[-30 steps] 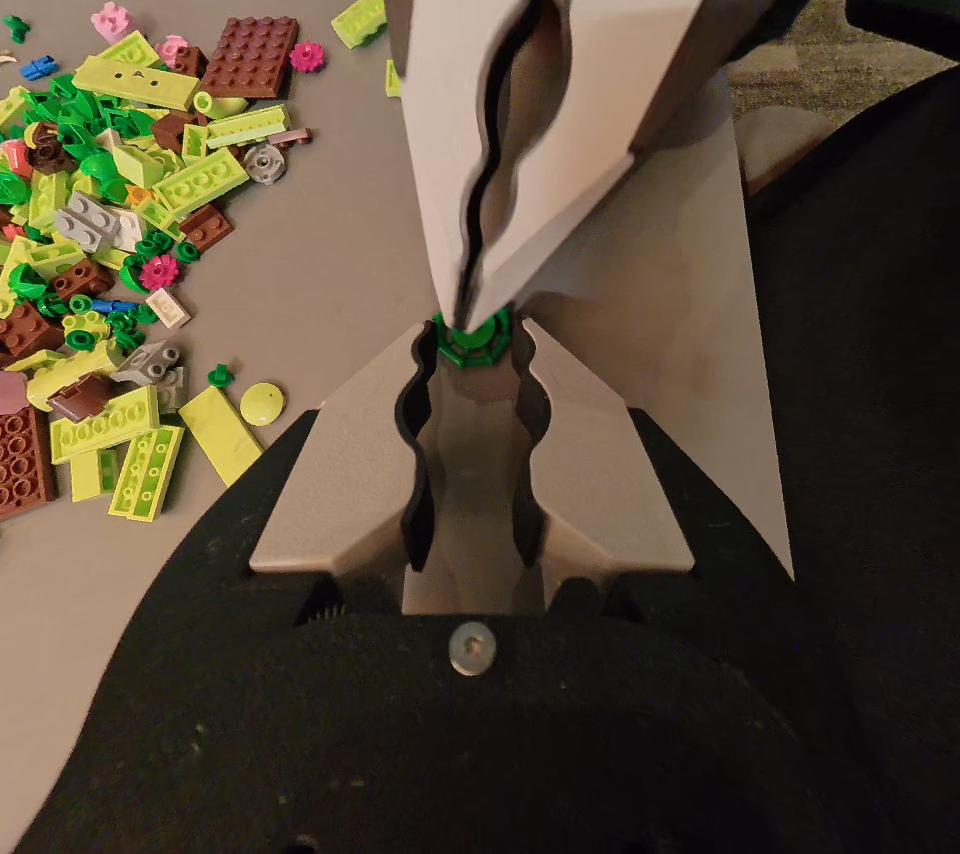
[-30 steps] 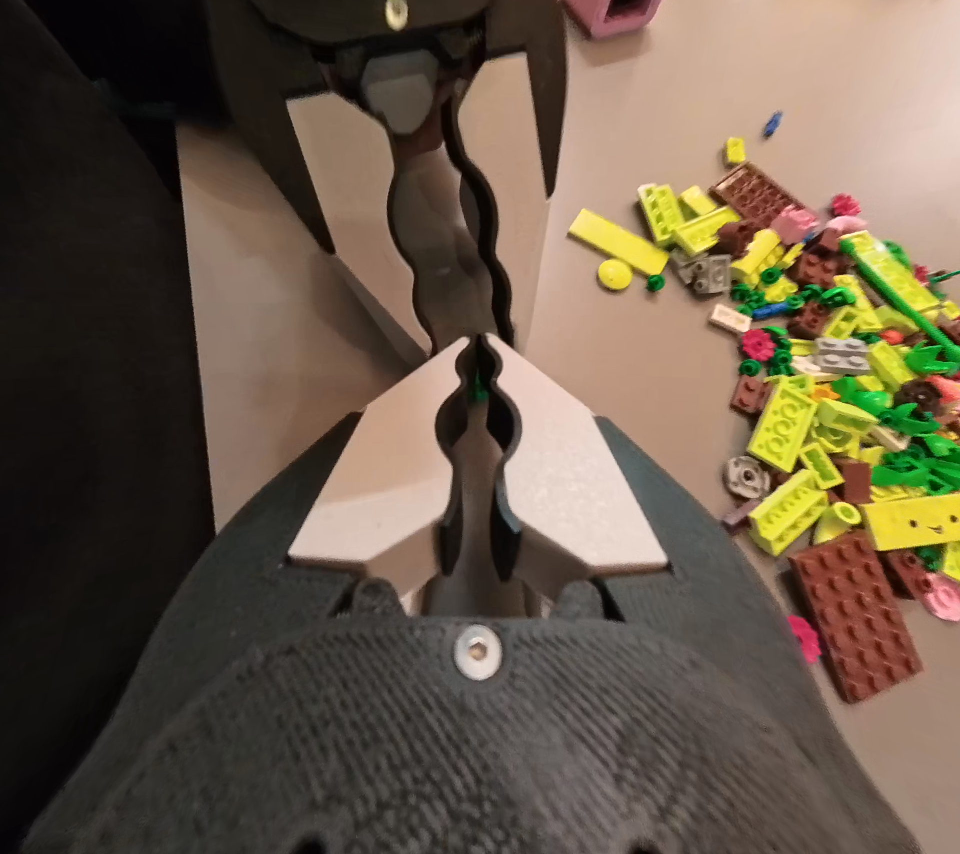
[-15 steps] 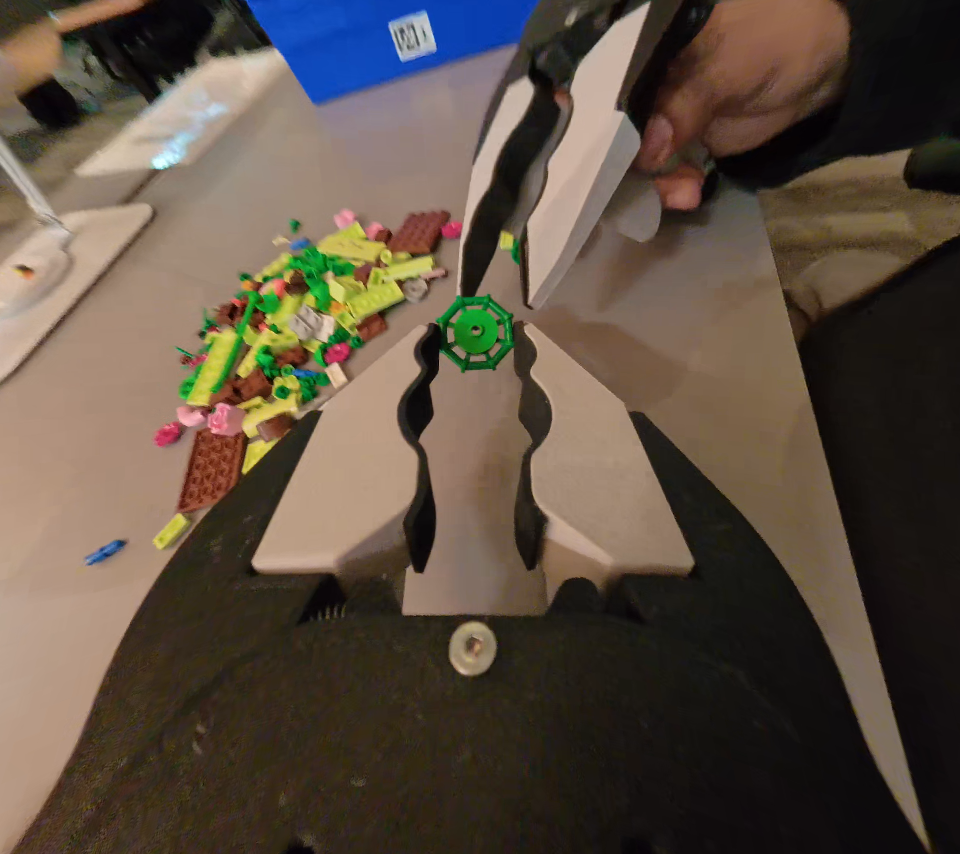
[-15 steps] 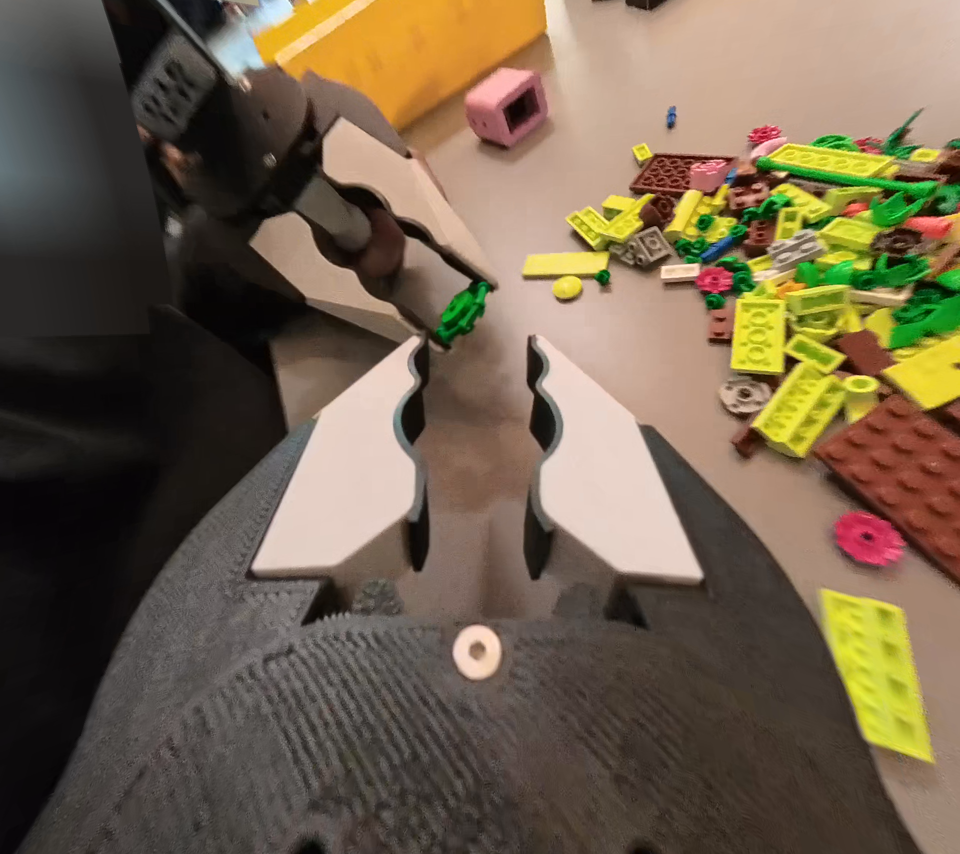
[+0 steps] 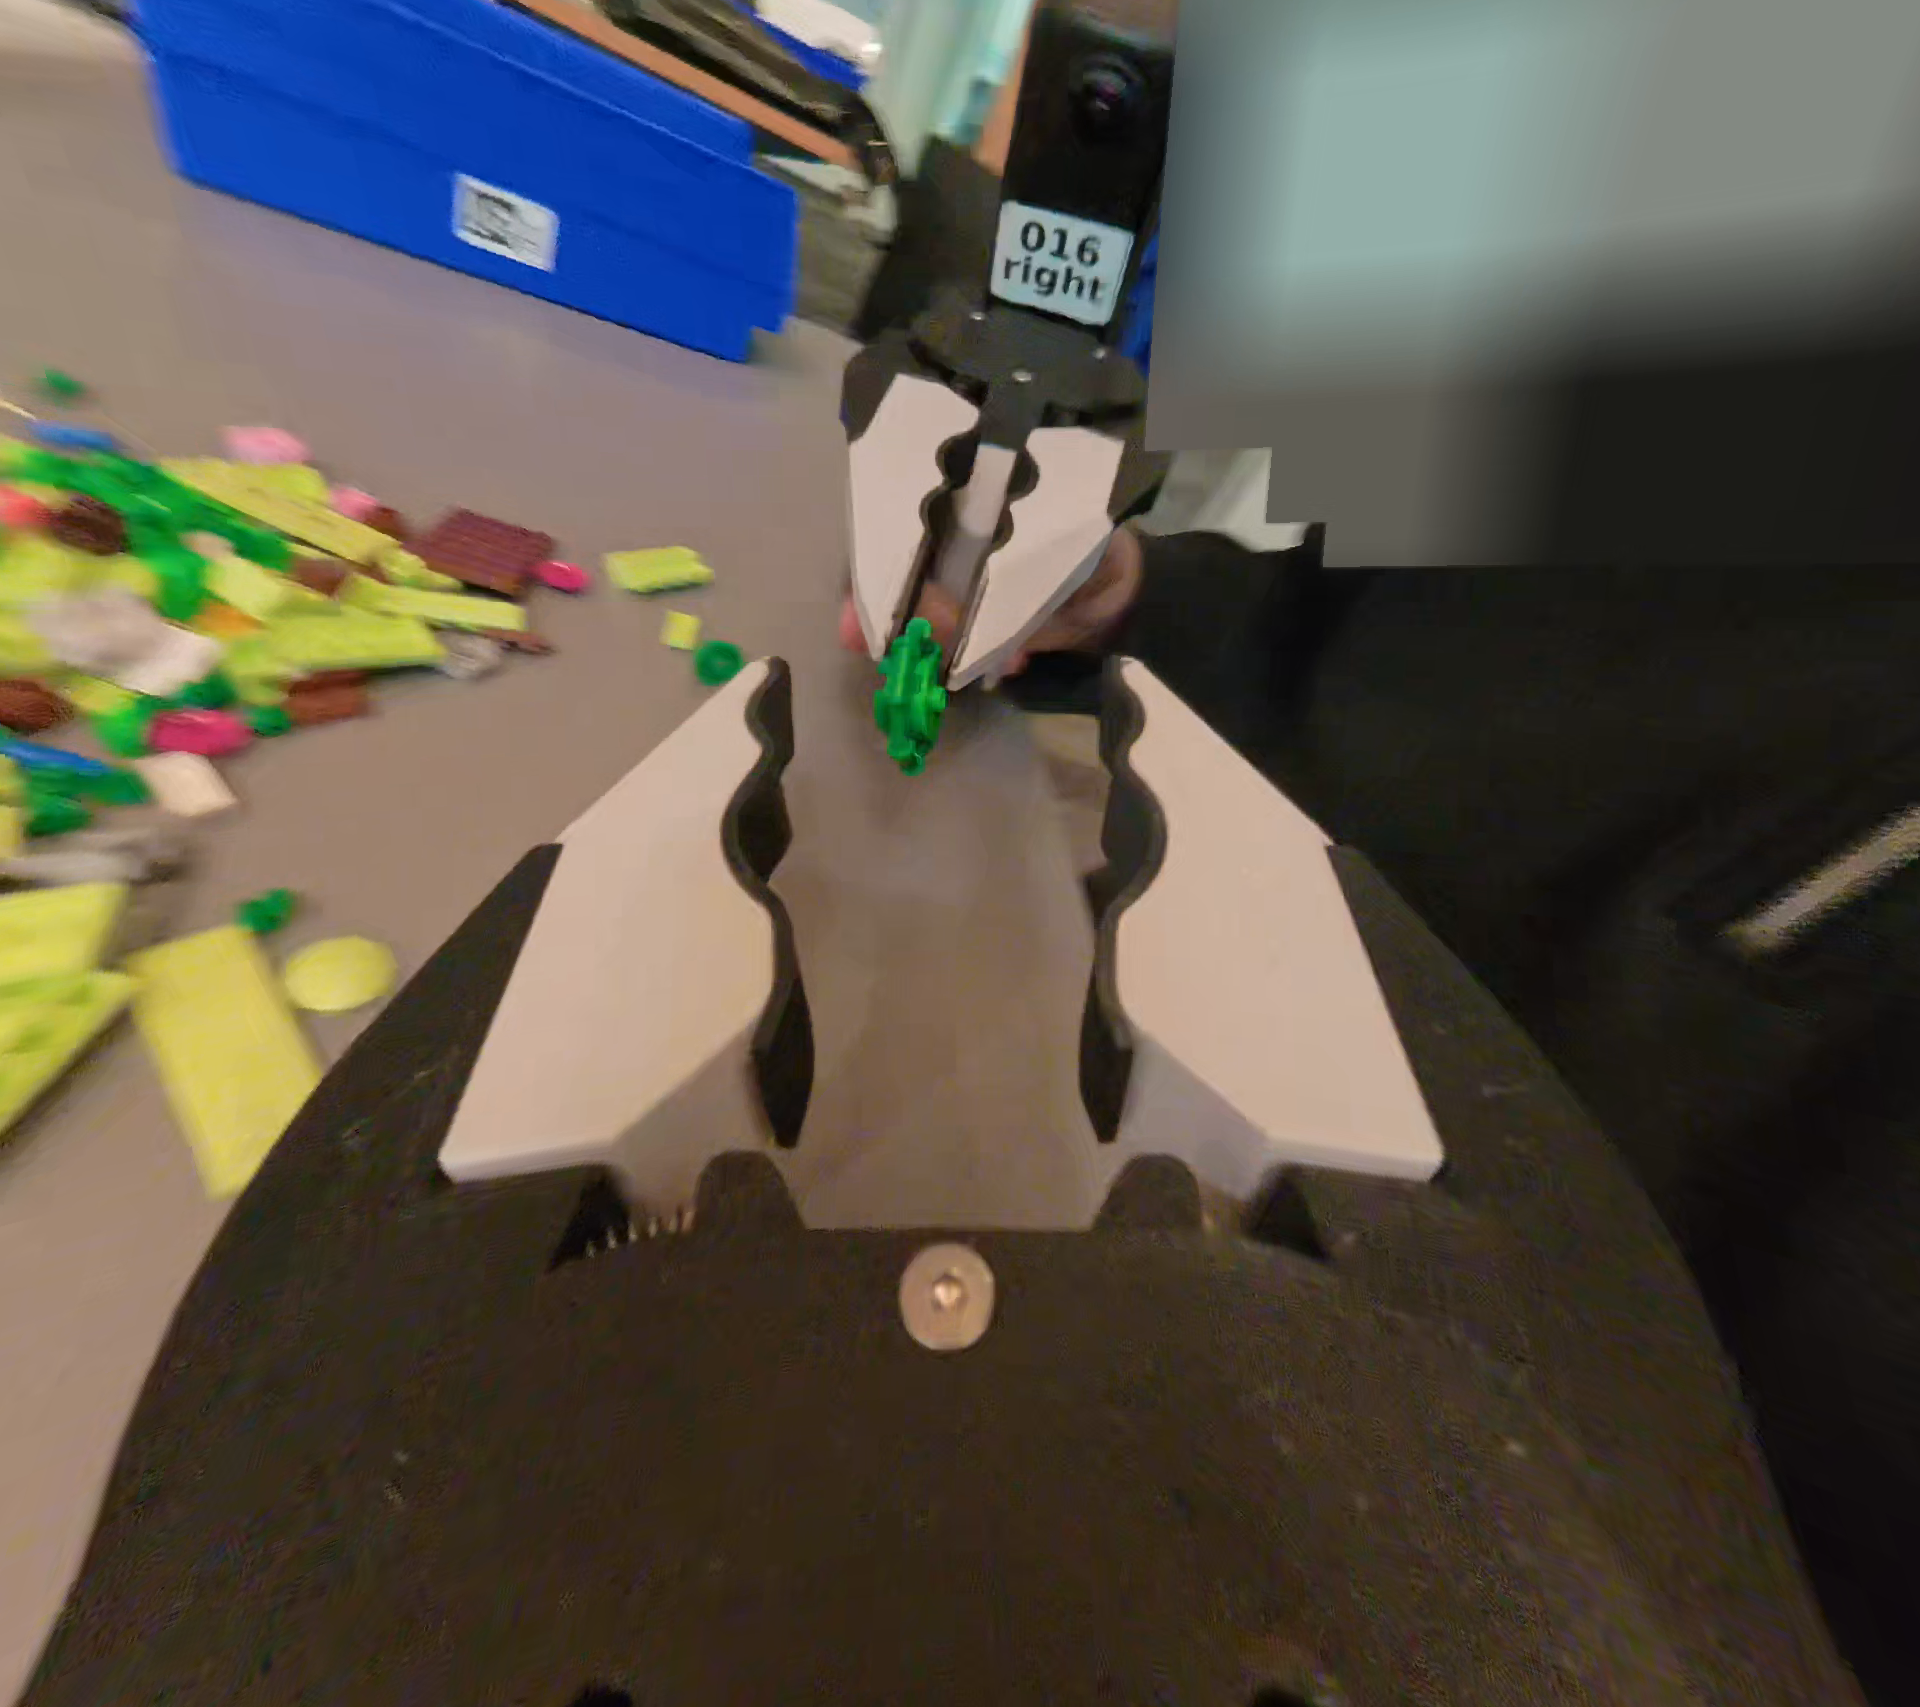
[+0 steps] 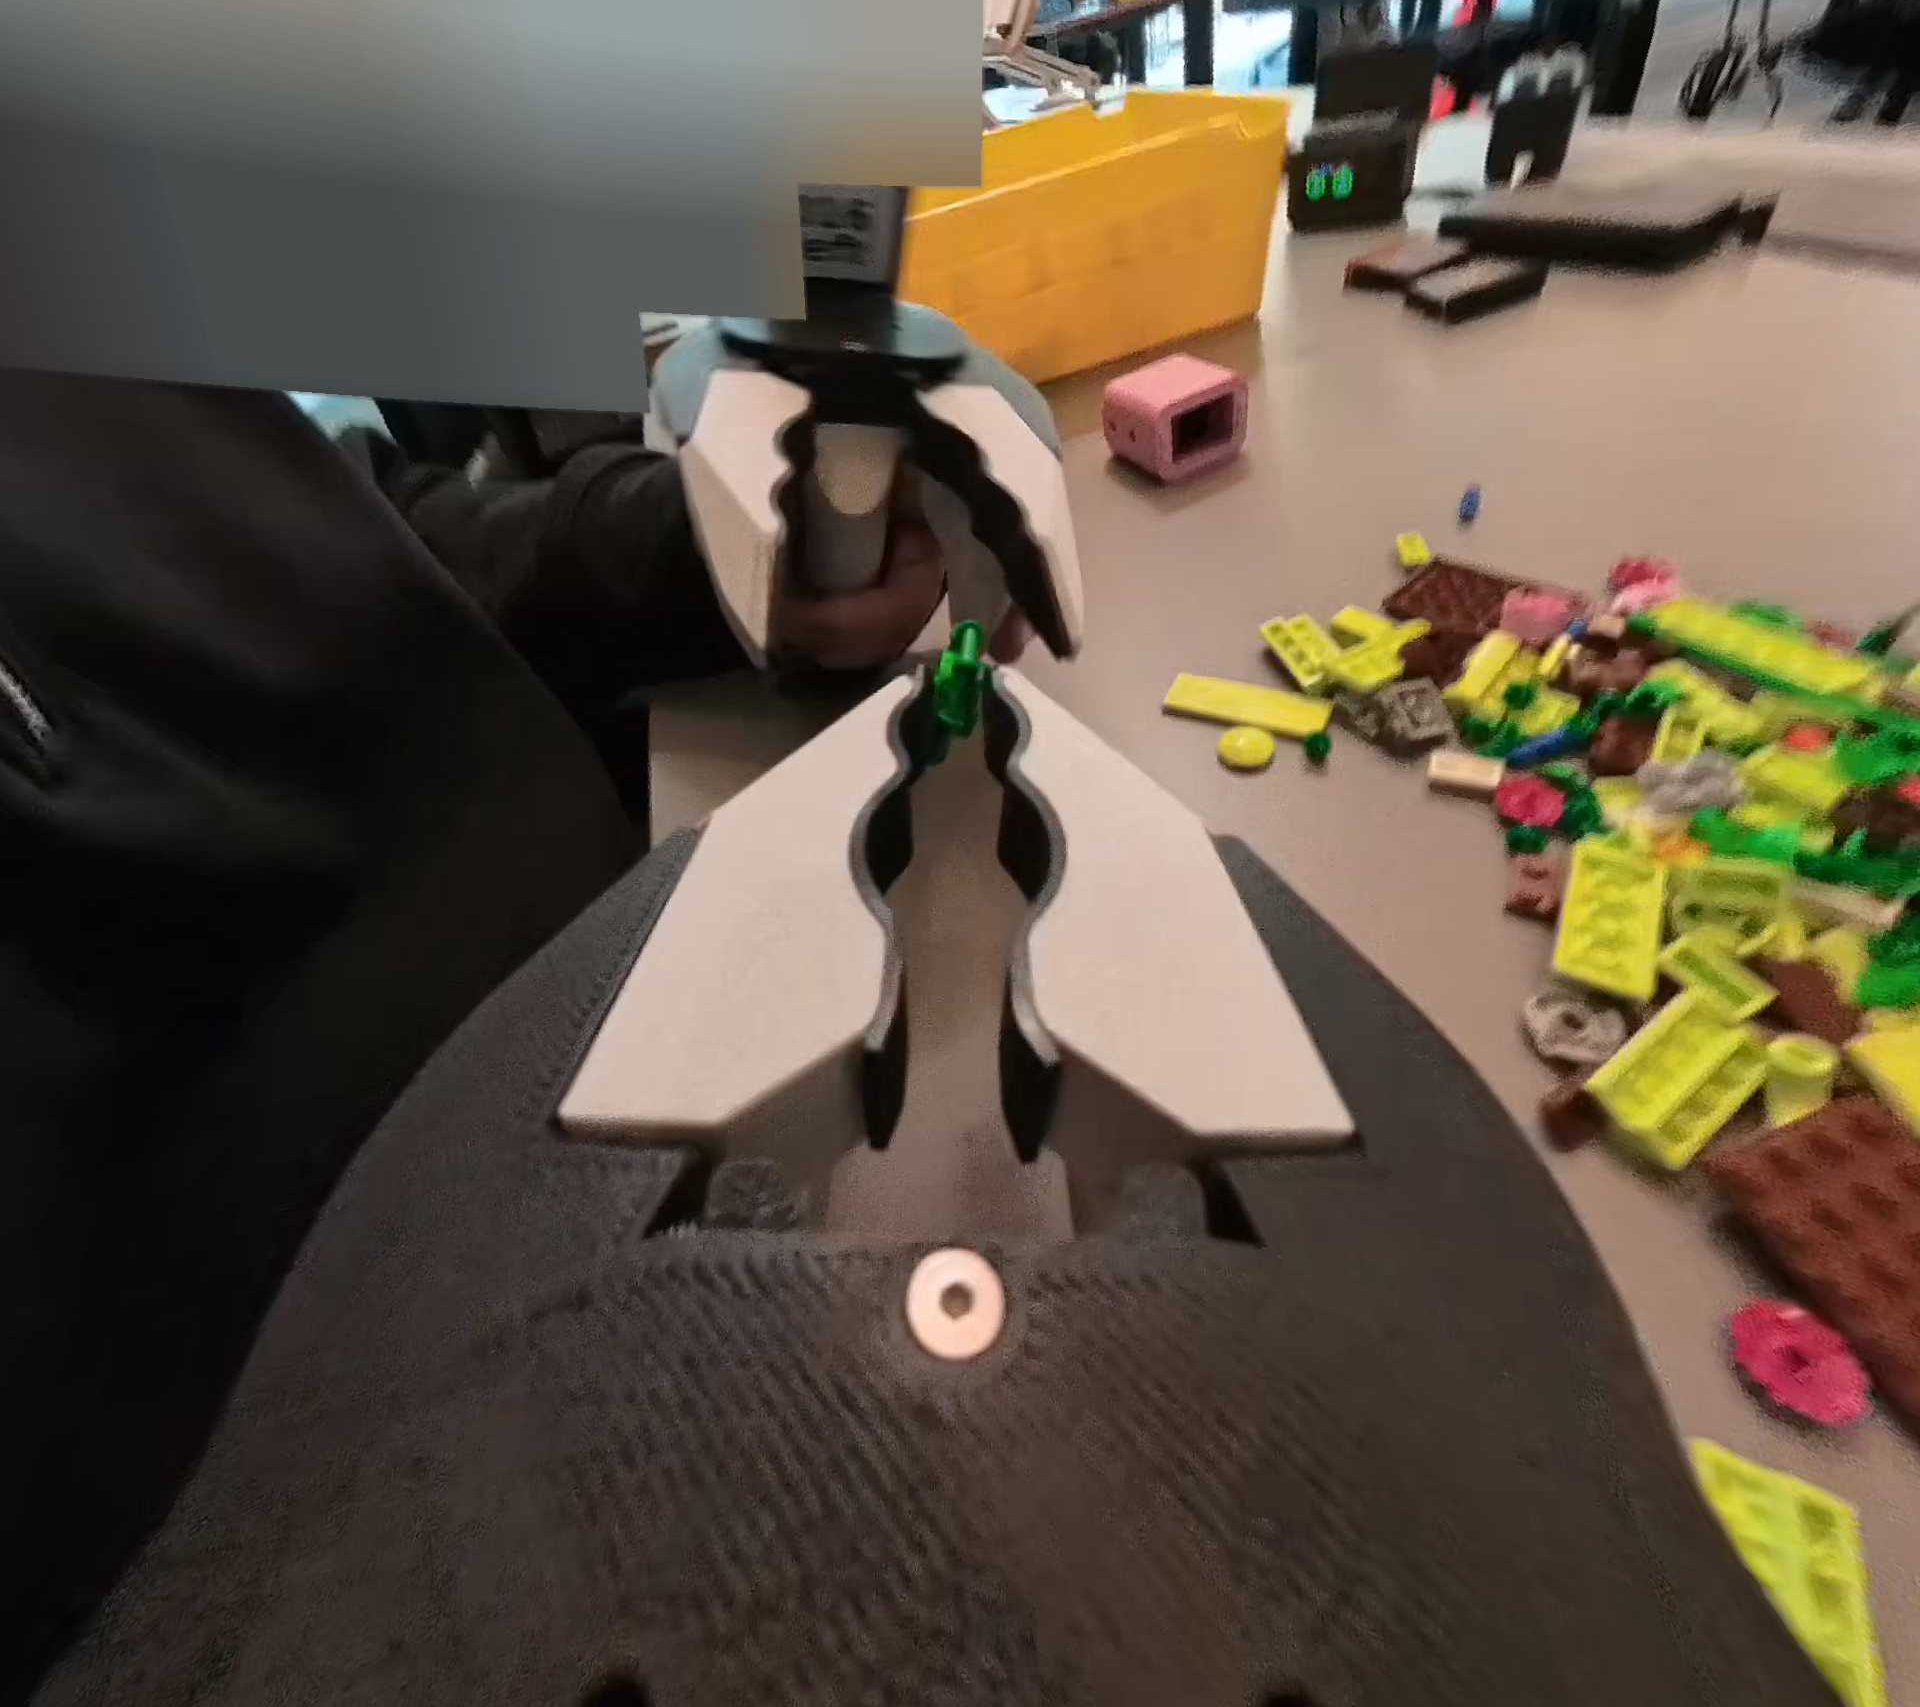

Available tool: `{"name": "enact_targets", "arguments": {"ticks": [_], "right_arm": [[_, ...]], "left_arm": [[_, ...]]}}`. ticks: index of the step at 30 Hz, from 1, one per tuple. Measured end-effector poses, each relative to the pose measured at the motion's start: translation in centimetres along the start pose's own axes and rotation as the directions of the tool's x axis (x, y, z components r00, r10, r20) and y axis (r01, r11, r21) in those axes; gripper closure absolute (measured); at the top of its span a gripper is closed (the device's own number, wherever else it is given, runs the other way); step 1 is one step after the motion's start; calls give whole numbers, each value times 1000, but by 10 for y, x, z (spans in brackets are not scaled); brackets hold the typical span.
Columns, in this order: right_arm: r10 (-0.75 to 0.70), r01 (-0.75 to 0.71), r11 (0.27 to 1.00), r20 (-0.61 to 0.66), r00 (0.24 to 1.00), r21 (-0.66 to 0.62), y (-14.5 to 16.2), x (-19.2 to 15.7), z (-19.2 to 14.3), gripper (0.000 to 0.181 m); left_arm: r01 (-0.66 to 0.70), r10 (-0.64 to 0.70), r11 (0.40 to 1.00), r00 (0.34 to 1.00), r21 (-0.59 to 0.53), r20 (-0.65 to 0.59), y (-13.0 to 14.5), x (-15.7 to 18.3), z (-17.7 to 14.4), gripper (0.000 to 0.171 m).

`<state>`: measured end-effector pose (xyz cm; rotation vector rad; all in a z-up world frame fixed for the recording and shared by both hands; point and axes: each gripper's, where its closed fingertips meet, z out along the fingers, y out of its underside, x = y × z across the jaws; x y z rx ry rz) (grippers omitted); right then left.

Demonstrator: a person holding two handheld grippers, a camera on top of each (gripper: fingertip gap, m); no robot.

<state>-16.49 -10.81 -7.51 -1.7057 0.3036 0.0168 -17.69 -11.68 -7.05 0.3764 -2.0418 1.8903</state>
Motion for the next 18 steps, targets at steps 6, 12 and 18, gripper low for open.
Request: {"name": "enact_targets", "arguments": {"ticks": [6,12,18], "right_arm": [[-198,171,969,146,969,181,-23,-42,-6,175],[-183,101,960,310,933,262,-34,-63,-13,176],[-162,46,962,429,889,268,-37,-75,-10,178]], "left_arm": [[432,-385,902,794,-9,-470,-14,41,-7,111],[523,-450,849,632,-82,-631,-20,61,-10,119],[483,-434,865,583,-137,-686,-15,81,-10,134]]}}
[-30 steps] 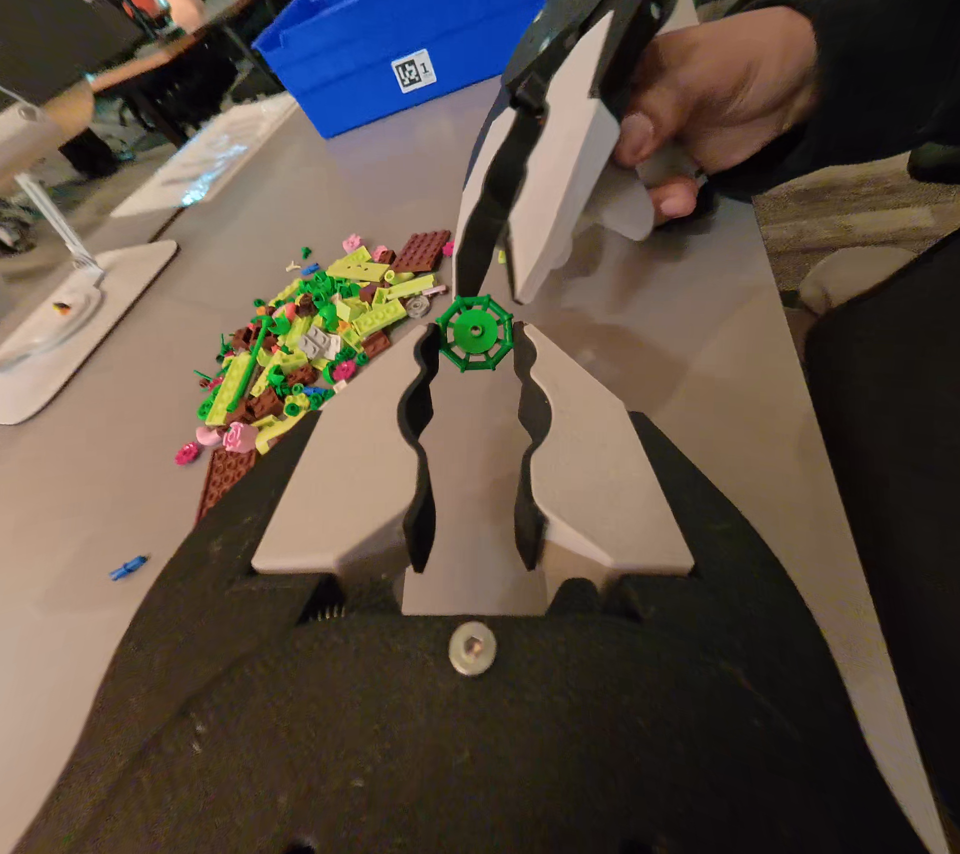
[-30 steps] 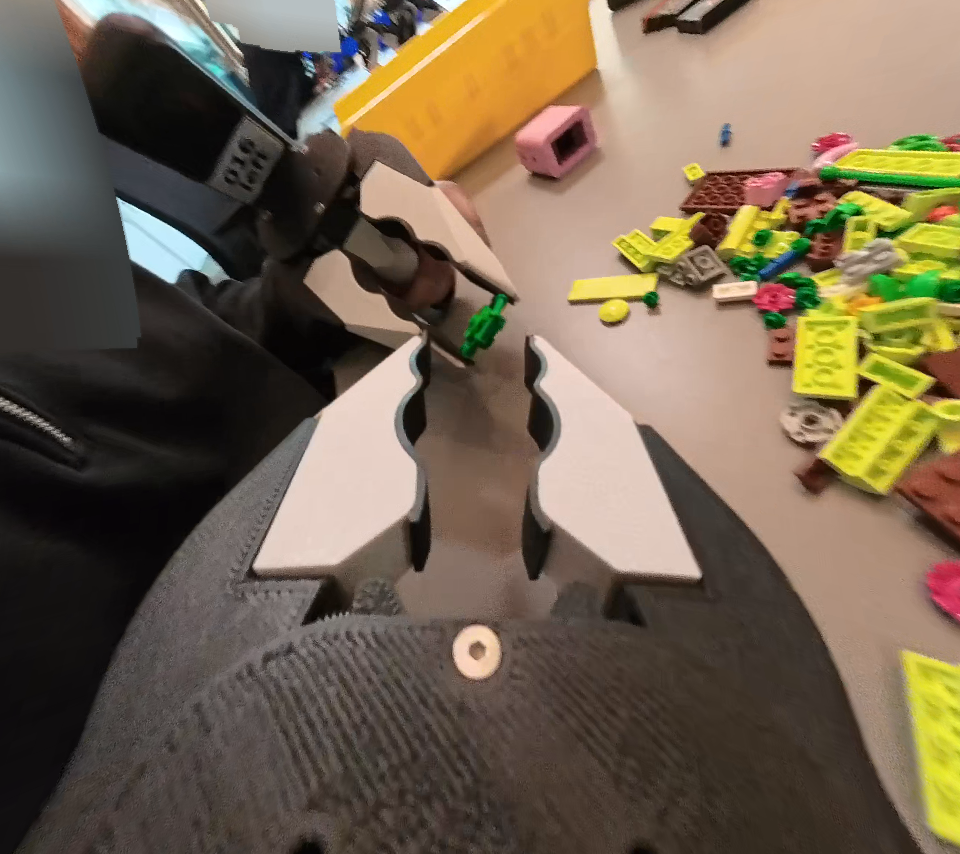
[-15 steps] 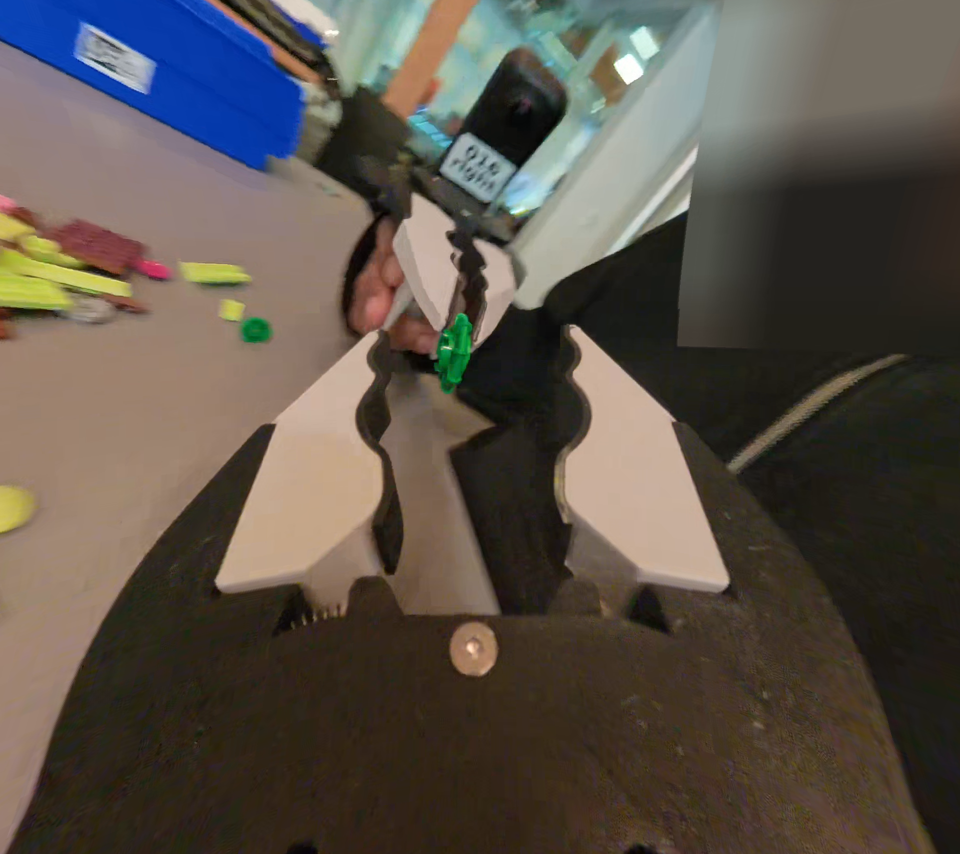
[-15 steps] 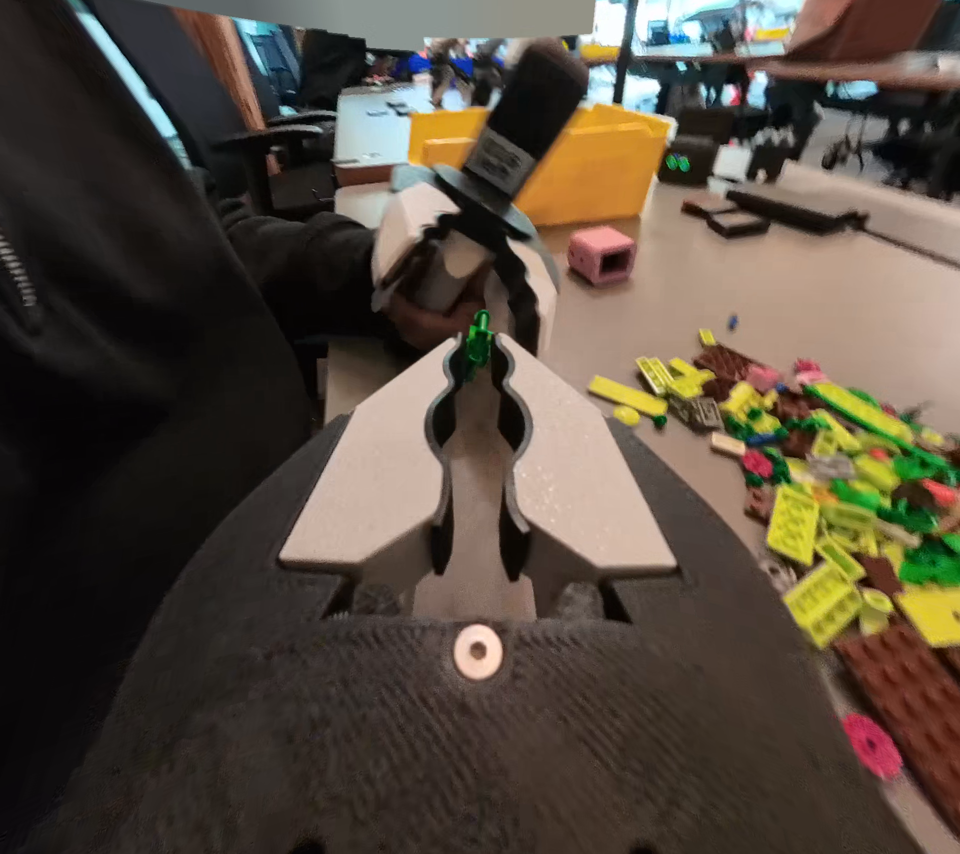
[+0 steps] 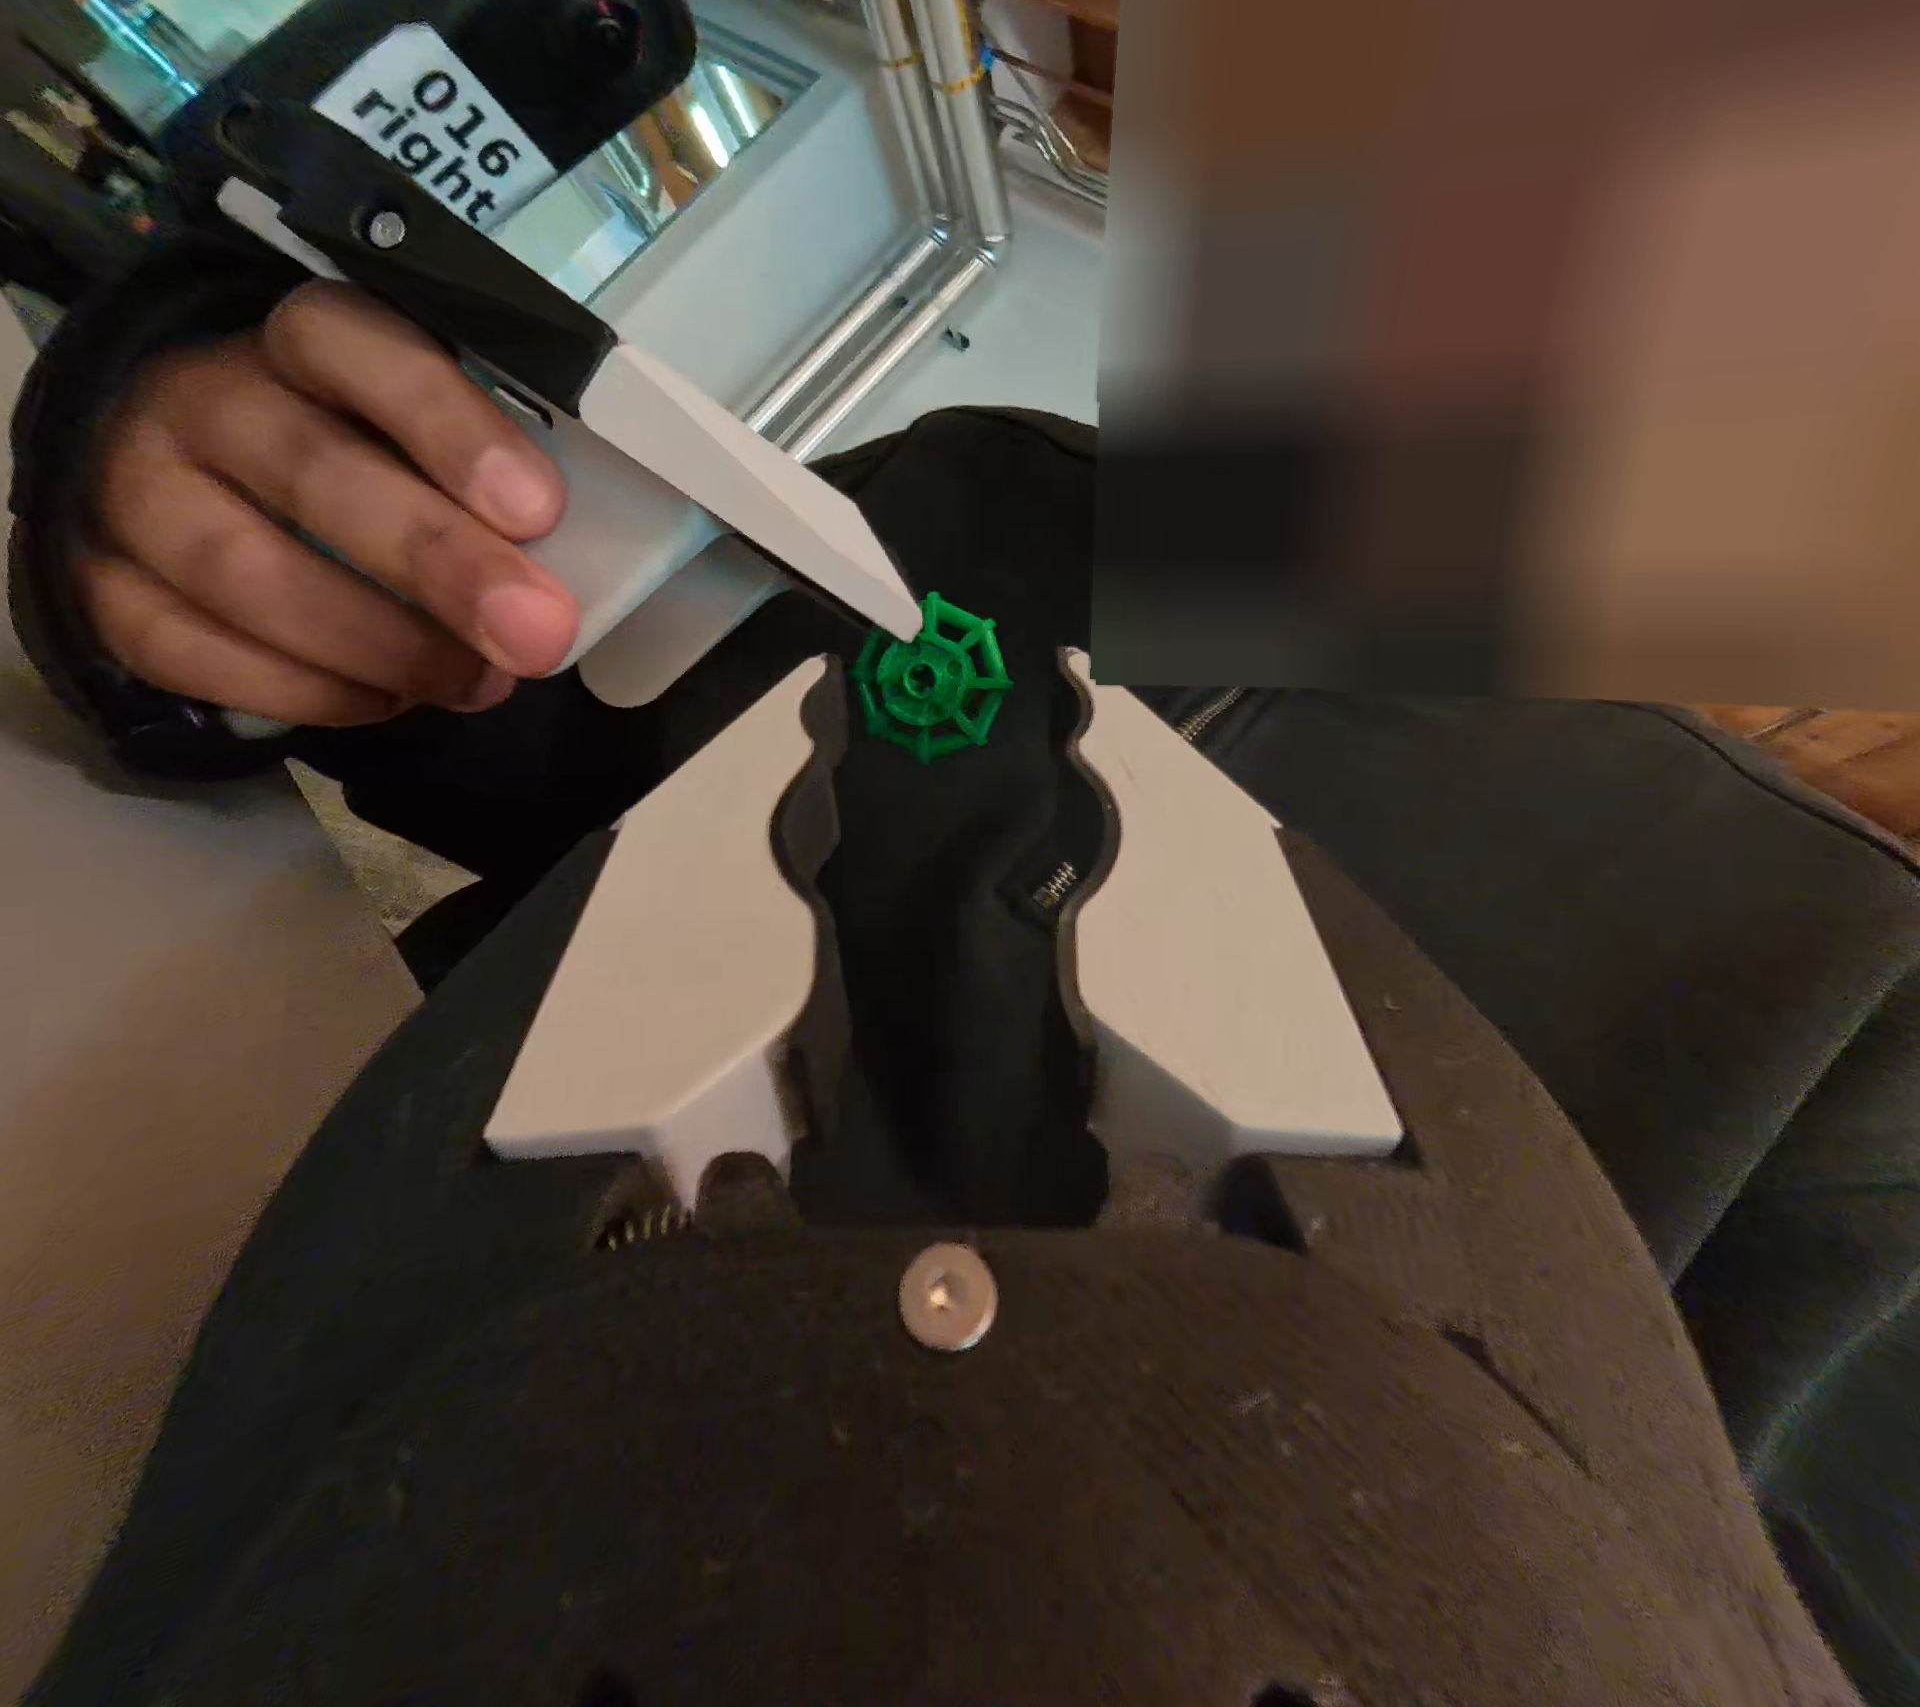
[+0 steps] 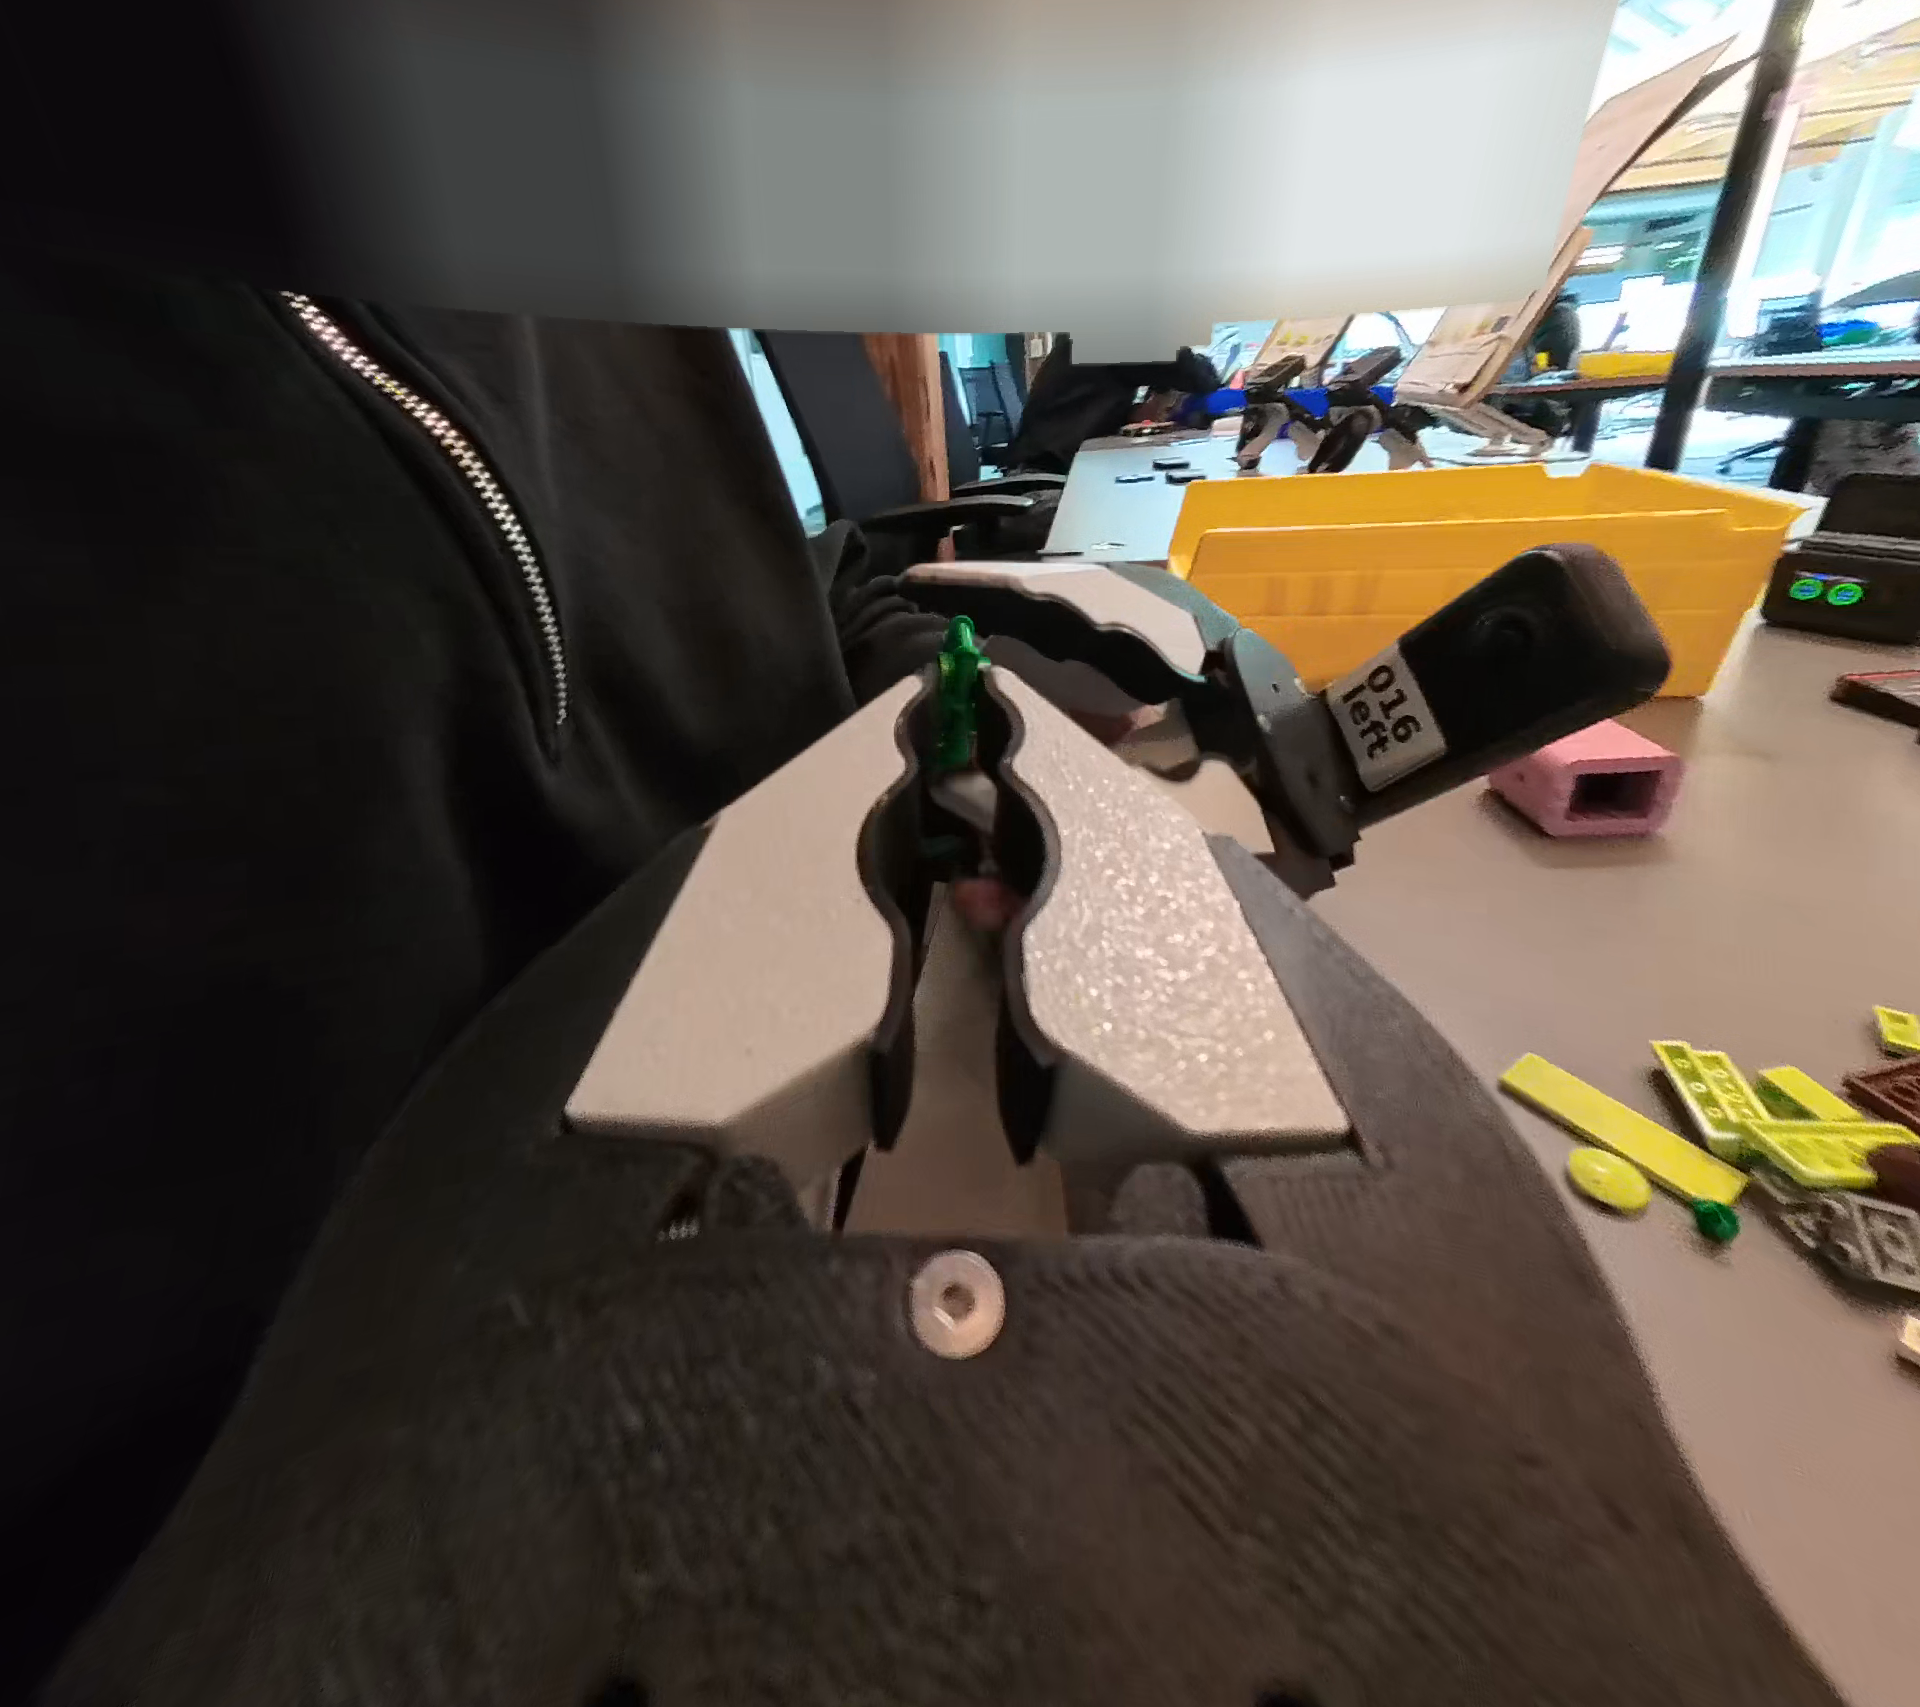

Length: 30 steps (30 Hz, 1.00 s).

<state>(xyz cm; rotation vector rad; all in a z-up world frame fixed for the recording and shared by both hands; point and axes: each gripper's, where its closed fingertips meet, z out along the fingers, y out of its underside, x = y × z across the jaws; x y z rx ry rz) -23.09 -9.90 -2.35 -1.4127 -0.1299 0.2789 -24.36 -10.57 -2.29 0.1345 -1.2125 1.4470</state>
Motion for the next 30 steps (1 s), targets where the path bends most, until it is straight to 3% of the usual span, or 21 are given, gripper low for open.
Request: {"name": "enact_targets", "arguments": {"ticks": [1,9,11,14,16,19,21,26,30], "right_arm": [[5,-4,1000,9,1000,-7,1,0,1,178],[79,-74,995,78,994,-66,5,1,1,178],[96,-92,994,67,993,-66,2,8,1,178],[-37,38,999,-196,980,-1,-12,44,-9,158],[-185,195,981,-388,903,-13,-22,61,-20,151],[-411,377,909,-527,744,-176,-20,70,-20,152],[-460,404,885,-552,695,-230,-16,74,-14,154],[-308,273,951,-539,784,-146,-5,79,-7,155],[-297,246,955,-514,805,-166,-2,78,-8,162]], "left_arm": [[-8,8,1000,1000,-5,16,1,-2,0,141],[-46,48,999,998,-28,51,4,-6,-2,142],[-88,86,996,993,18,78,-5,-7,-6,142],[-163,131,974,971,156,198,-32,-16,-25,142],[-208,135,944,951,255,277,-51,-20,-42,142],[-253,136,904,934,344,330,-66,-20,-58,142],[-285,152,894,919,347,363,-68,-21,-61,142],[-319,192,898,905,304,381,-64,-19,-54,143],[-368,237,901,860,229,451,-59,-27,-52,143]]}}
